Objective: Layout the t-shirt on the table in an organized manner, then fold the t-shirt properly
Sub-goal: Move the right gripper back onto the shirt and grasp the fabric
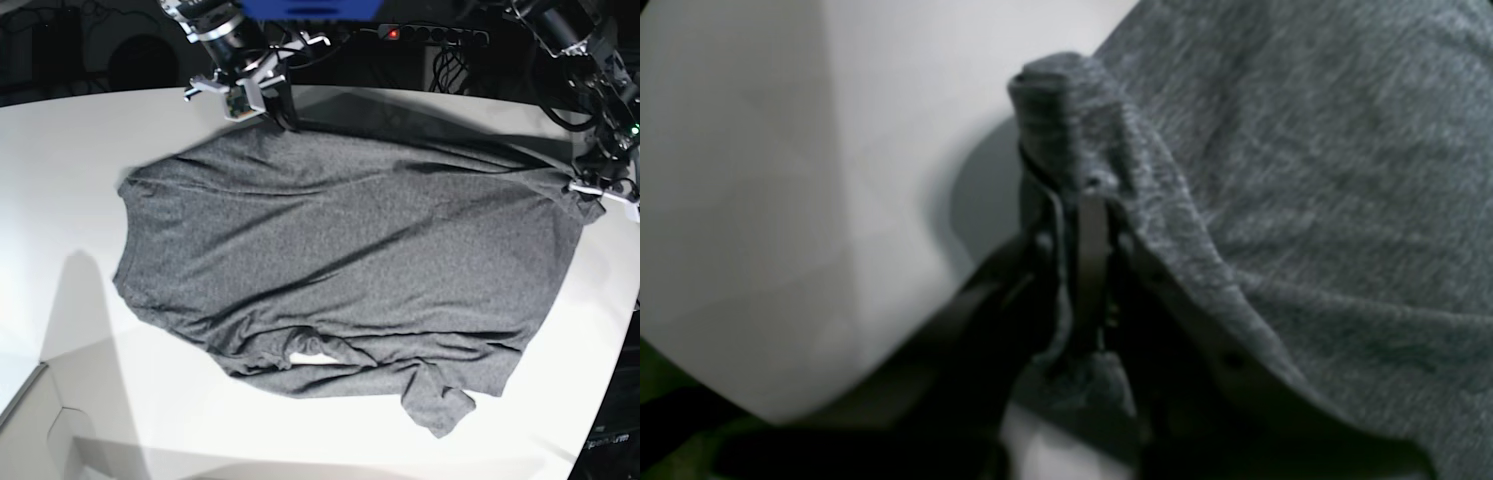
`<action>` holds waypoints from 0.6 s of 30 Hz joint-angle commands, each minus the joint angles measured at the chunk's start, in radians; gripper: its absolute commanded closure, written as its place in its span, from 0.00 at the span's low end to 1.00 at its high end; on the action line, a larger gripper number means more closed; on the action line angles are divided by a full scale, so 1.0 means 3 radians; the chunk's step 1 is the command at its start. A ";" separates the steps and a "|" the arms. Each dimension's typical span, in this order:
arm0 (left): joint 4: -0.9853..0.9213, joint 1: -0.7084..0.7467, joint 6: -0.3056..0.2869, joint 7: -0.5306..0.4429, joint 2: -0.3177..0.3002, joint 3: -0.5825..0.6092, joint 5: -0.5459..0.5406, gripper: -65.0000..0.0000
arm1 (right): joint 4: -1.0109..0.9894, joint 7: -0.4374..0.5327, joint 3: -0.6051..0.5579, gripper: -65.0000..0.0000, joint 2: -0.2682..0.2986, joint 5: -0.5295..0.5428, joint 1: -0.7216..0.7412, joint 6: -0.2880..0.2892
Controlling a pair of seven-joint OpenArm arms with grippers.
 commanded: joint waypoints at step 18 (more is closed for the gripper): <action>-0.0227 -0.0773 0.0006 -0.0086 -0.0059 0.0020 0.0017 1.00 | -0.0222 -0.0186 0.0026 1.00 -0.0004 0.0004 0.0934 -0.0002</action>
